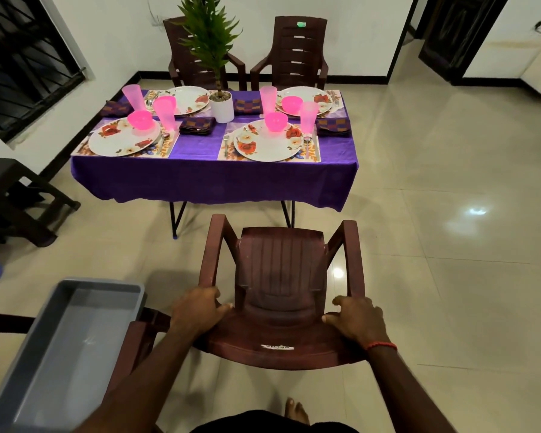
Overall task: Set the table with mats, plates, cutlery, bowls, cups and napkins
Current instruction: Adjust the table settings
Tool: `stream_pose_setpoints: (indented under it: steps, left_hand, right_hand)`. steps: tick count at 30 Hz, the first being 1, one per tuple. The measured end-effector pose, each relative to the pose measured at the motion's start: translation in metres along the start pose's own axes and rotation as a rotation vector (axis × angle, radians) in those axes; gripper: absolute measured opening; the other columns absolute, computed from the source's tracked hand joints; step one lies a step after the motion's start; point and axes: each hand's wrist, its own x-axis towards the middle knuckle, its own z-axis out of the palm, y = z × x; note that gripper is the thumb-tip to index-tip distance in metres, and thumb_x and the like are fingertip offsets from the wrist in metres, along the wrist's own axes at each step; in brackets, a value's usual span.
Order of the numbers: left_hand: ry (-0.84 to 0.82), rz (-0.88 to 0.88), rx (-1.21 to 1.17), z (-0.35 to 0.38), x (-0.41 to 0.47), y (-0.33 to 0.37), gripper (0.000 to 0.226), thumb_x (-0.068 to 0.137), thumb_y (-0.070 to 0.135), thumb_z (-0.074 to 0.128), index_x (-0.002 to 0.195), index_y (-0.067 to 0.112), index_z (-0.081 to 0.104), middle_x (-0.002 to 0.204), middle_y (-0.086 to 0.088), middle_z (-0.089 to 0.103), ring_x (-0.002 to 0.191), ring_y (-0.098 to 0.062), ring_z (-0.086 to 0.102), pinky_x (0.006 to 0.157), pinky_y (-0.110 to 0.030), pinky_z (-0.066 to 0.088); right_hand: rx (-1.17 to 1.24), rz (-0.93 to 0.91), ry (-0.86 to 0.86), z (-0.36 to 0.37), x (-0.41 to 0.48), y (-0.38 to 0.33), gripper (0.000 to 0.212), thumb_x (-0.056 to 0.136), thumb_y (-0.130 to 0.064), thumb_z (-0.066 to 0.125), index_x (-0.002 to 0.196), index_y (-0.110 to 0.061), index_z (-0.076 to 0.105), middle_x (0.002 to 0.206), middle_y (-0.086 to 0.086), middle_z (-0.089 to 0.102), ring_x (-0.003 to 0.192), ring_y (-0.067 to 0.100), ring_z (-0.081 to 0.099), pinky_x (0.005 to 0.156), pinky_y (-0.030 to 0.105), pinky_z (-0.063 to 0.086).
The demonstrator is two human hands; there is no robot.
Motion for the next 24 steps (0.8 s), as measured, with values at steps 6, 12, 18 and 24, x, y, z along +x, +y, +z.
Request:
stream_pose_setpoints:
  steps: [6,12,18,24]
  left_hand:
    - [0.016,0.056,-0.032,-0.001,-0.002,0.017,0.063,0.083,0.077,0.048,0.126,0.034,0.062,0.126,0.009,0.064,0.119,-0.015,0.057,0.105,-0.048,0.046]
    - [0.059,0.092,-0.035,-0.006,-0.013,0.035,0.062,0.088,0.074,0.05,0.137,0.036,0.053,0.145,0.011,0.052,0.135,-0.014,0.043,0.112,-0.046,0.036]
    - [0.136,0.231,-0.049,-0.031,-0.024,0.06,0.087,0.083,0.088,0.026,0.155,0.038,0.03,0.16,0.01,0.032,0.148,-0.014,0.025,0.117,-0.048,0.028]
    - [0.183,0.36,-0.105,-0.045,-0.028,0.097,0.101,0.076,0.095,0.005,0.158,0.039,0.021,0.166,0.009,0.023,0.154,-0.017,0.016,0.121,-0.053,0.022]
  right_hand:
    - [-0.029,-0.091,0.094,-0.012,0.005,-0.005,0.058,0.087,-0.069,0.055,0.134,-0.035,0.055,0.128,-0.002,0.063,0.127,0.024,0.049,0.106,0.045,0.037]
    - [-0.047,-0.14,0.107,-0.008,0.008,0.004,0.064,0.089,-0.069,0.051,0.142,-0.034,0.046,0.144,0.001,0.052,0.136,0.025,0.039,0.112,0.044,0.029]
    - [0.07,-0.143,0.229,-0.017,-0.013,0.004,0.077,0.089,-0.067,0.055,0.154,-0.032,0.029,0.161,0.007,0.027,0.149,0.029,0.02,0.119,0.045,0.022]
    - [0.087,-0.115,0.301,-0.031,-0.047,0.0,0.081,0.088,-0.074,0.047,0.155,-0.036,0.023,0.16,0.002,0.027,0.149,0.025,0.019,0.12,0.044,0.017]
